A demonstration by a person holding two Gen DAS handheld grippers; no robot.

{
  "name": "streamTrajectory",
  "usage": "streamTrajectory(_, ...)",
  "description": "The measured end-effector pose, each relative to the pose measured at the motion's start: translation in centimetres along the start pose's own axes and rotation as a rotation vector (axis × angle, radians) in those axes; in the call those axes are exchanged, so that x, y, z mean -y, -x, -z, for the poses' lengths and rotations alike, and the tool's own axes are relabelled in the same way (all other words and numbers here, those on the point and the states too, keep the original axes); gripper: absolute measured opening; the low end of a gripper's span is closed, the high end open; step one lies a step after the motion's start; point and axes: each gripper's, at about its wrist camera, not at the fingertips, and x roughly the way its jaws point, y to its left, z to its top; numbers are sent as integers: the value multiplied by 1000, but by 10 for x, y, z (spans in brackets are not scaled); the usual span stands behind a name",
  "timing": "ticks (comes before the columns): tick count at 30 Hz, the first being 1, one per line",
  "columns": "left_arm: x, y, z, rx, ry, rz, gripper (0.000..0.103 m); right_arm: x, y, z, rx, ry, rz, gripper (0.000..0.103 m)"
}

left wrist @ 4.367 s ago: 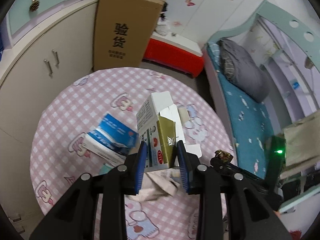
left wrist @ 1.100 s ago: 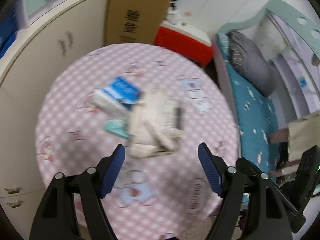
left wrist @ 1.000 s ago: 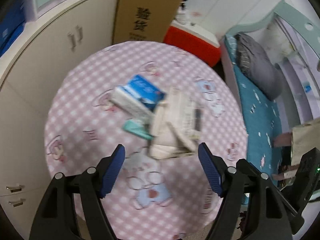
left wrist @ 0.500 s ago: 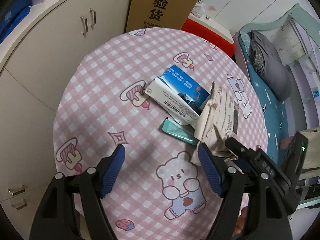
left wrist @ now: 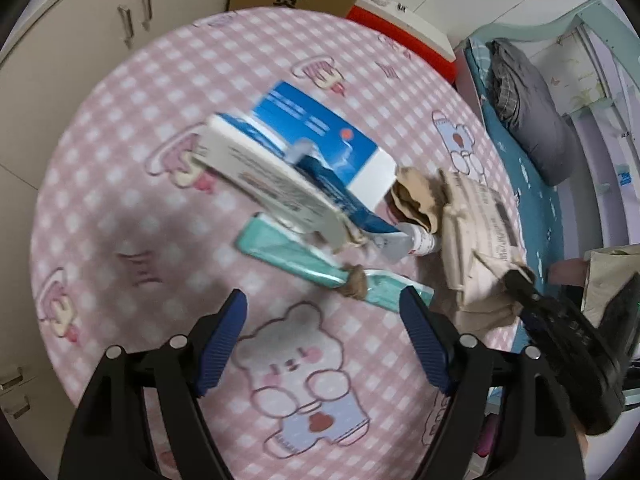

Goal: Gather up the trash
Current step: 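Grasp the teal strip with the left tool while the right tool grasps the newspaper bundle, then carry the teal strip and newspaper over the blue bucket and open both tools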

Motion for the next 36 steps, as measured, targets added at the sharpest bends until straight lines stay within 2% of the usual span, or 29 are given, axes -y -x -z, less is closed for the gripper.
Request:
streamTrajectory(6, 12, -32, -5, -25, 12, -101, 77, 10, 6, 0, 0, 14, 14, 30)
streamTrajectory(11, 26, -40, -12, 11, -31, -164, 78, 13, 6, 1, -16, 33, 2, 30)
streamTrajectory(15, 42, -48, -12, -4, -111, -244, 77, 13, 6, 1, -21, 51, -2, 30)
streamTrajectory(16, 45, -50, -10, -14, -127, -256, 75, 13, 6, 1, -22, 52, -5, 30)
streamTrajectory(18, 48, -49, -8, -6, -138, -319, 47, 13, 8, 1, -22, 60, -11, 30)
streamTrajectory(19, 48, -49, -7, -3, -141, -339, 44, 13, 8, 1, -22, 60, -14, 30)
streamTrajectory(22, 41, -44, -7, 5, -132, -326, 27, 16, 11, 0, -26, 55, -36, 30)
streamTrajectory(23, 35, -42, -7, 4, -117, -301, 18, 18, 13, 0, -29, 51, -45, 30)
streamTrajectory(24, 24, -38, -6, 1, -108, -285, 17, 20, 14, 0, -32, 48, -53, 30)
streamTrajectory(26, 10, -34, -5, -13, -64, -199, 16, 23, 18, -1, -35, 41, -72, 30)
streamTrajectory(28, 3, -28, 1, -3, -37, -158, 16, 24, 23, -2, -34, 44, -90, 30)
streamTrajectory(33, 7, -2, 20, 44, -3, -104, 16, 29, 41, -8, -32, 57, -142, 29)
streamTrajectory(36, 22, 11, 31, 53, 13, -52, 16, 34, 54, -12, -23, 66, -165, 29)
